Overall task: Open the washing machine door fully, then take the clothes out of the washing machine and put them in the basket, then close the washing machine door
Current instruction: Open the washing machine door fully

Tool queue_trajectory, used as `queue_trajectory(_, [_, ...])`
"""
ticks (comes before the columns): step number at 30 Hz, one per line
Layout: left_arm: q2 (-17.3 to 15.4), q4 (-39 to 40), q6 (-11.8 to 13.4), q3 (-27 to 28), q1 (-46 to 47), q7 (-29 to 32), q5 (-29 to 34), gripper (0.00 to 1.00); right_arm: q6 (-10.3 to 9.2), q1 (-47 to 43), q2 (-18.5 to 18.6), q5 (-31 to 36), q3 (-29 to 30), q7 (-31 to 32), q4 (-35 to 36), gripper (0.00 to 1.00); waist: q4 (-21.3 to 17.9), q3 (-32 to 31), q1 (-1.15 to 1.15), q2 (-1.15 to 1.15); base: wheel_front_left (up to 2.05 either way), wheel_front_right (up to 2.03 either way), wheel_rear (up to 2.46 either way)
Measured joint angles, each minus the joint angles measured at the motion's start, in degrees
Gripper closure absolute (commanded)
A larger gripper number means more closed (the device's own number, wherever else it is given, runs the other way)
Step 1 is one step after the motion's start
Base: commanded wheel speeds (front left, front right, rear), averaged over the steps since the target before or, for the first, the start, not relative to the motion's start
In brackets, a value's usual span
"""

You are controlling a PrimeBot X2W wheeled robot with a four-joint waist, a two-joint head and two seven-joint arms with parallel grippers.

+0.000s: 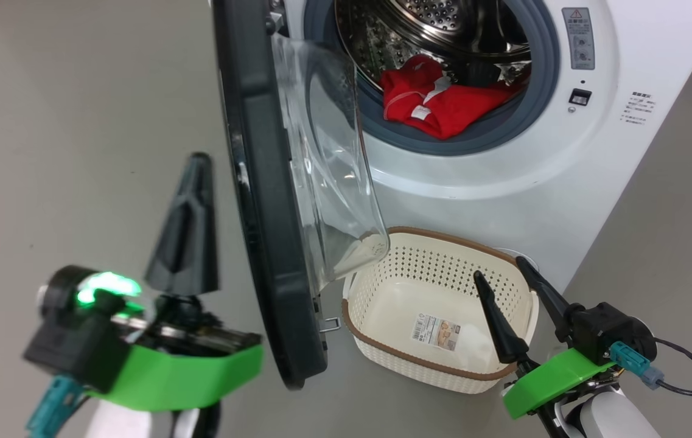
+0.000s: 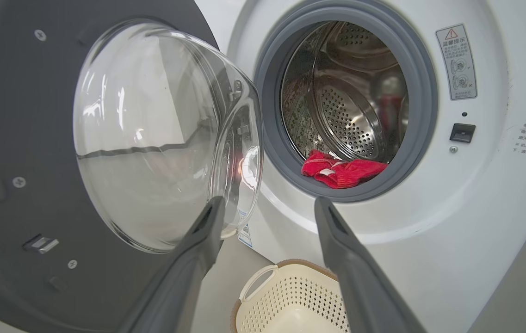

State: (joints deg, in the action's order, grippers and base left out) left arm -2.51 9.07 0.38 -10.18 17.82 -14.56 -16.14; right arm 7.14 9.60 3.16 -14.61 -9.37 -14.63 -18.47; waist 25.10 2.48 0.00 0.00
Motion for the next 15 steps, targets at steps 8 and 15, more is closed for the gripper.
queue_trajectory(8, [0.1, -0.4, -0.4, -8.8, 0.4, 3.0, -3.9, 1.00, 0.00, 0.3, 0.0, -0.1, -0.3, 0.0, -0.1, 0.00, -1.3, 0.4, 0.00, 0.00, 0.00, 0.00, 0.00])
queue_trajectory(15, [0.1, -4.1, -0.3, -12.5, -0.5, 6.8, -6.5, 1.00, 0.00, 0.5, 0.0, -0.1, -0.3, 0.0, -0.1, 0.00, -1.9, 1.0, 0.00, 0.00, 0.00, 0.00, 0.00])
